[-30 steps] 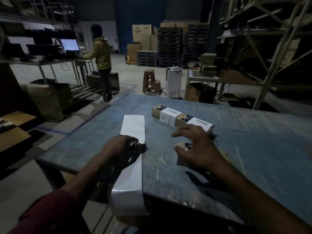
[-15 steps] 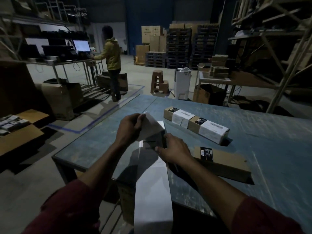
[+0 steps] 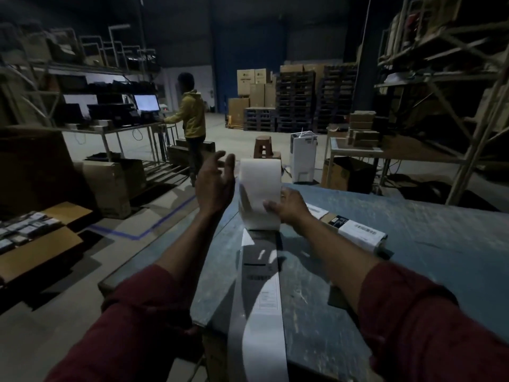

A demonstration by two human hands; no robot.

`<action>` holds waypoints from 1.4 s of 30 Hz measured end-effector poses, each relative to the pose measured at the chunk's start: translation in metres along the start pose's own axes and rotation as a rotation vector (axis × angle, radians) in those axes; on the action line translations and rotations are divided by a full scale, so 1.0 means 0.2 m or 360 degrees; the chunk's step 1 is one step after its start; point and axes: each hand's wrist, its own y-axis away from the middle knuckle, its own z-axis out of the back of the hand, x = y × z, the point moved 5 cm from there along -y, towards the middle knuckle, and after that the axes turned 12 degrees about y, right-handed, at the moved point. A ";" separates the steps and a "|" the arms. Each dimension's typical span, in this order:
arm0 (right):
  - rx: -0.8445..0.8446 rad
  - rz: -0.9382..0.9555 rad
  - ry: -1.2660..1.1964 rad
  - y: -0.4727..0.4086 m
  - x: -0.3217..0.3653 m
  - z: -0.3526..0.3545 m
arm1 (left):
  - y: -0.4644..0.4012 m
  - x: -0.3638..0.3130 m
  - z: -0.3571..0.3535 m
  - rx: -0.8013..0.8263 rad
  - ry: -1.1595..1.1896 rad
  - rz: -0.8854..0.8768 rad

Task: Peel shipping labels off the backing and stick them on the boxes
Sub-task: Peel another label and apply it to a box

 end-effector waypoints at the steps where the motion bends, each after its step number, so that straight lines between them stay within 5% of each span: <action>1: 0.0039 -0.0044 -0.0074 -0.05 0.03 0.00 | 0.05 0.06 0.02 -0.0046 0.0067 0.0072; 7: 0.0121 -0.0281 -0.0288 -0.31 0.09 -0.11 | 0.40 0.62 -0.06 0.0439 0.0516 0.0956; 16: -0.0075 -0.0439 -0.0087 -0.72 -0.26 -0.40 | 0.21 0.82 -0.22 0.0488 0.0226 0.0780; 26: 0.0000 -0.0075 0.0966 -0.38 -0.14 -0.39 | 0.13 0.99 -0.38 0.0468 -0.0409 0.0904; 34: 0.0170 0.0101 0.1144 -0.10 -0.10 -0.38 | 0.07 0.96 -0.40 0.0482 -0.0796 0.0717; 42: 0.0383 0.0534 0.0972 0.50 0.01 -0.20 | 0.40 0.57 -0.03 0.0691 -0.0371 0.0336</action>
